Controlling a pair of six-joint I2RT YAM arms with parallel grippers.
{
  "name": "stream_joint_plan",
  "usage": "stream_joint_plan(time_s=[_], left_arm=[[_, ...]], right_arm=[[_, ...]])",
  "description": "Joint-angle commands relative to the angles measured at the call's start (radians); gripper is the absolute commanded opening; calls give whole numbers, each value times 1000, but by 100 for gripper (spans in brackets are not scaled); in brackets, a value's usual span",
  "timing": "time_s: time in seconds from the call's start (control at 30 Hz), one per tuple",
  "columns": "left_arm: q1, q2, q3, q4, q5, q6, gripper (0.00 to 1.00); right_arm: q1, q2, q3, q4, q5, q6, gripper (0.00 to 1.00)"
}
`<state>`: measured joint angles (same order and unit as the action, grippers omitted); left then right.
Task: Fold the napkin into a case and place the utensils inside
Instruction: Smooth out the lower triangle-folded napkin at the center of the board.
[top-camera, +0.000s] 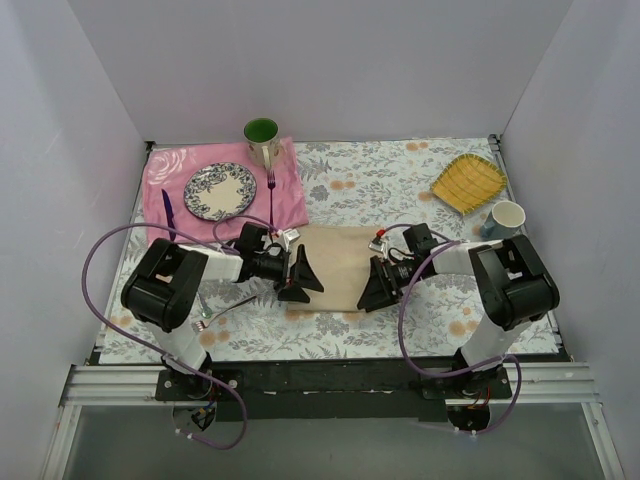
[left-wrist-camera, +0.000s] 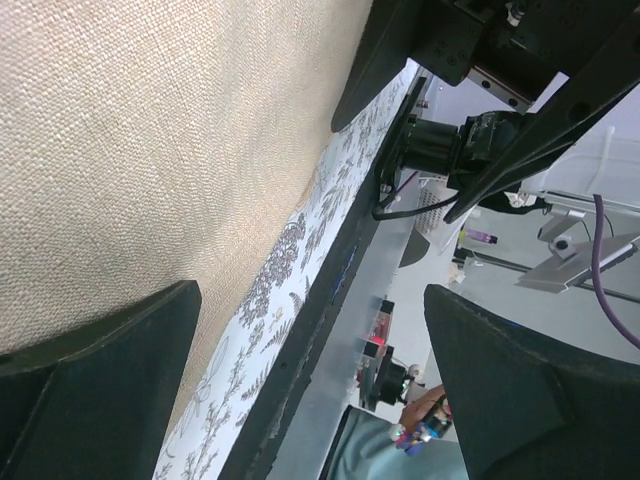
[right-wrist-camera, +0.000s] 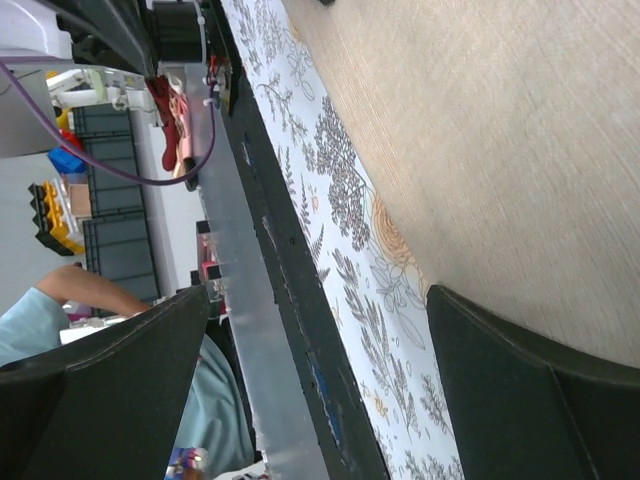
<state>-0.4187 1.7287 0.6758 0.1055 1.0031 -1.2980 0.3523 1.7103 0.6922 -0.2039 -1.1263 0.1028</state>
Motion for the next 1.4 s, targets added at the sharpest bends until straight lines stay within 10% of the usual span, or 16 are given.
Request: stream_joint_plan(time_s=[0.0,0.33,0.57,1.37], left_arm=[[35,-6,-9,-142,-80,178,98],[-52,-173,76,-190,19,365,98],[-157,-115,62,23,-52,221,98],[-126,104,47,-144,-152,336,98]], right_arm=[[-13,-99,55,-115,2,-85,99],[-26,-92,113,343,-29,353,99],[-47,97,132,451,-14,374,99],[-208,440,527,334,105,331,99]])
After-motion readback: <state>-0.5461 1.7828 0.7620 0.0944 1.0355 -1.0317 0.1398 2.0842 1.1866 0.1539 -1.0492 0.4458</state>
